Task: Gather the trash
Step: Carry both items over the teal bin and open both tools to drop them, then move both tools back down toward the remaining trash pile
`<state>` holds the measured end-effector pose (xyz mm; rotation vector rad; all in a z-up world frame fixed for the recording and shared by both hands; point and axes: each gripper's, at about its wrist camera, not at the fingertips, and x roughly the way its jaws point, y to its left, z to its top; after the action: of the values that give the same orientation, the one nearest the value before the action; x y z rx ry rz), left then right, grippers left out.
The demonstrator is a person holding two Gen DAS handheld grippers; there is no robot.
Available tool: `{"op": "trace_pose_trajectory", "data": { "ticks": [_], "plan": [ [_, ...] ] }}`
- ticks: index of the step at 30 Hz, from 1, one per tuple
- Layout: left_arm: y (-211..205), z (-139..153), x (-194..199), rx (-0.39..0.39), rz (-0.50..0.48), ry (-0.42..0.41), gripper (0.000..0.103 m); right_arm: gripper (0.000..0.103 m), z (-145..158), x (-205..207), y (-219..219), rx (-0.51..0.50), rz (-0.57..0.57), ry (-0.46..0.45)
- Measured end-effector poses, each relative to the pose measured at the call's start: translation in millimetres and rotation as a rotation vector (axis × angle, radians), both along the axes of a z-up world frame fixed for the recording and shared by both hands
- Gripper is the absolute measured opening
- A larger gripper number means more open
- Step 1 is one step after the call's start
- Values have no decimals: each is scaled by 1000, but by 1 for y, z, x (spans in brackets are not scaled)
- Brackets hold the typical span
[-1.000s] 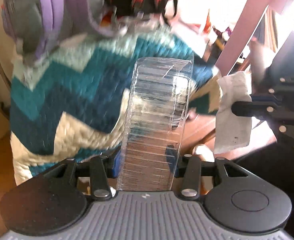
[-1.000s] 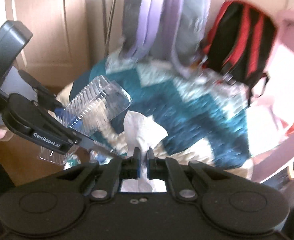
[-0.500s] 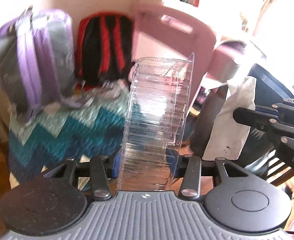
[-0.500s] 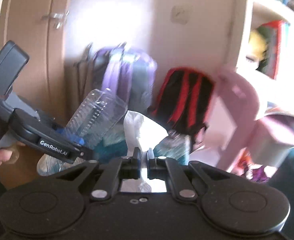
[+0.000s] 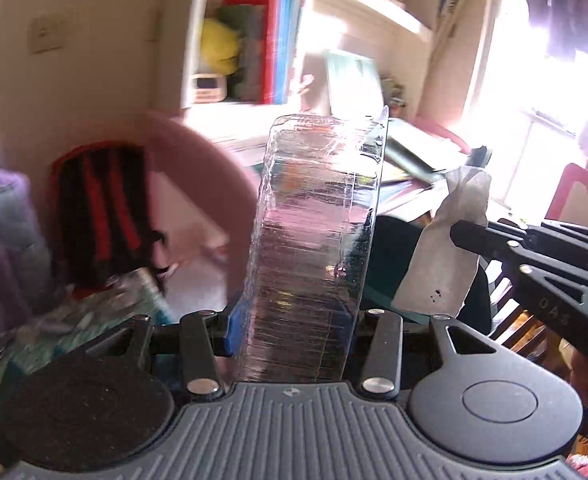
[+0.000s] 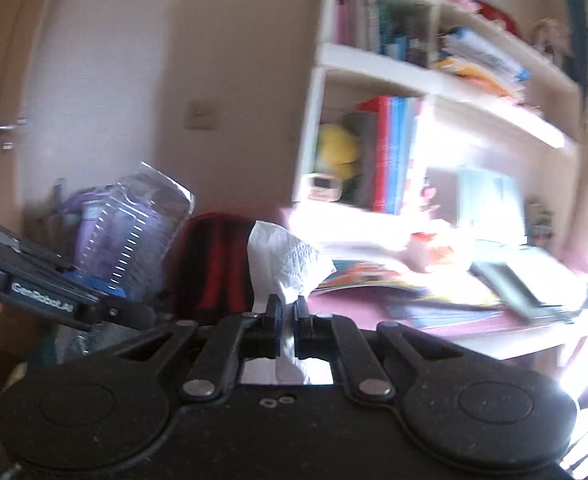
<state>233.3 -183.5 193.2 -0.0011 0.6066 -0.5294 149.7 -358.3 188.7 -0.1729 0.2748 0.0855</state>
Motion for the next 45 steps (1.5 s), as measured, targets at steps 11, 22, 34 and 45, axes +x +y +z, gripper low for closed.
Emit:
{"op": "trace_pose_trajectory", "data": {
  "ticks": [11, 22, 34, 45],
  "plan": [
    [-140, -8, 60, -16, -120, 93, 45, 5, -33, 24, -95, 76, -196, 102],
    [-225, -66, 88, 136, -174, 185, 46, 12, -84, 42, -121, 101, -229, 242],
    [-222, -84, 96, 166, -165, 209, 74, 40, -95, 43, -120, 123, -221, 298],
    [-176, -48, 66, 118, -141, 143, 74, 49, -70, 22, -99, 128, -180, 260]
  ]
}}
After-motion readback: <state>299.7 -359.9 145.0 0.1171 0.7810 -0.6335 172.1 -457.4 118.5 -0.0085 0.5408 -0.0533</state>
